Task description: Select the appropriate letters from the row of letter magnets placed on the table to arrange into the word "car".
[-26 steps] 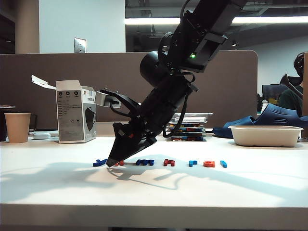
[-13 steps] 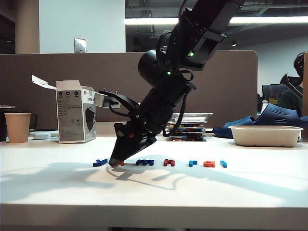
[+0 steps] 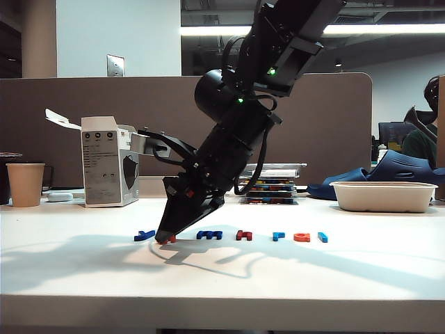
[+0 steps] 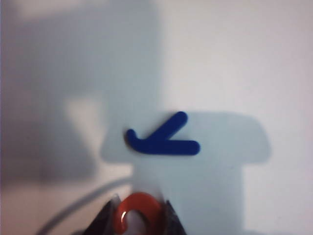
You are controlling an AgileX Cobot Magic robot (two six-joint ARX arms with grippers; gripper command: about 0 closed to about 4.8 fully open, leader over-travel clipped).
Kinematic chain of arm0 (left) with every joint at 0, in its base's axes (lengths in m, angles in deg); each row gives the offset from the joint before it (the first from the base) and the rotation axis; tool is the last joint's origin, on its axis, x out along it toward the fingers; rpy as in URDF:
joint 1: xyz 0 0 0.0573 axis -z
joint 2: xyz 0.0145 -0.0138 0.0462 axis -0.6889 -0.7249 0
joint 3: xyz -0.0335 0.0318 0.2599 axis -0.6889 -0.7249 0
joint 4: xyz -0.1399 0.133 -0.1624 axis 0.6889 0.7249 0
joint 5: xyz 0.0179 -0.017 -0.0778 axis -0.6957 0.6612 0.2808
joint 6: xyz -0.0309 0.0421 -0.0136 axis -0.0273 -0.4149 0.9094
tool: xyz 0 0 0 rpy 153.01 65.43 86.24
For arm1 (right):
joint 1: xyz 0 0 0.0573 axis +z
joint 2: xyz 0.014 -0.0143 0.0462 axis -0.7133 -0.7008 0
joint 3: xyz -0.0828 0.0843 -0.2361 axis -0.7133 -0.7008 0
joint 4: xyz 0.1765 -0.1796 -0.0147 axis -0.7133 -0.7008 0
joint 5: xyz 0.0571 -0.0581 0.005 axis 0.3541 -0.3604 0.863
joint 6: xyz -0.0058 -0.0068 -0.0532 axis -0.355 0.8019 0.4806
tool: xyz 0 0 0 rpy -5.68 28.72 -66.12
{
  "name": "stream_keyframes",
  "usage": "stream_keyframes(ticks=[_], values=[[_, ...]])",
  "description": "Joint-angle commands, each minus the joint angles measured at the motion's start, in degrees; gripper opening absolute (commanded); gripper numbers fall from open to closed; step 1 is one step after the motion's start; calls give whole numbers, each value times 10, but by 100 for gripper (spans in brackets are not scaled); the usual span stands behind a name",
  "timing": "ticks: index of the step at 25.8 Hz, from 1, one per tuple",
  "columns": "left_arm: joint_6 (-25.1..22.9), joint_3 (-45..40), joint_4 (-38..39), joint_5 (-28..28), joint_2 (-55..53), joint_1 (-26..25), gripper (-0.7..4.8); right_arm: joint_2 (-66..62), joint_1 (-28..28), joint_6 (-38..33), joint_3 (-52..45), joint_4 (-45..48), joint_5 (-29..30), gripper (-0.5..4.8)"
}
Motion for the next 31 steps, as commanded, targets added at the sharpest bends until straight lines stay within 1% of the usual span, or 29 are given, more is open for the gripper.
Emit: stream_keyframes(ticks=[1,9,17,20,21,23,29,30,31], values=[[-2,4,-4,-2,2,1,-6,-13,7,-2,-10,-77,-11,89],[-2,4,-4,-2,2,1,-6,-9,27,26,-10,-143,-4,89],[-2,4,-4,-2,2,1,-6,-8,42,30,-10,-184,1,89],[-2,4,-4,-2,2,1,-6,-8,49,45,-10,-191,-3,90],[-2,4,-4,-2,2,1,-6,-7,51,46,-10,-189,-5,93],[-2,4,-4,-2,2,1,-6,-6,53,45,-10,-177,-5,117],[-2,4,-4,-2,2,1,-6,0,50,45,-10,-150,-18,122],[-2,4,-4,-2,2,1,-6,2,50,45,-10,-148,-17,136],[-2,4,-4,-2,2,1,-6,3,50,45,-10,-144,-17,163]])
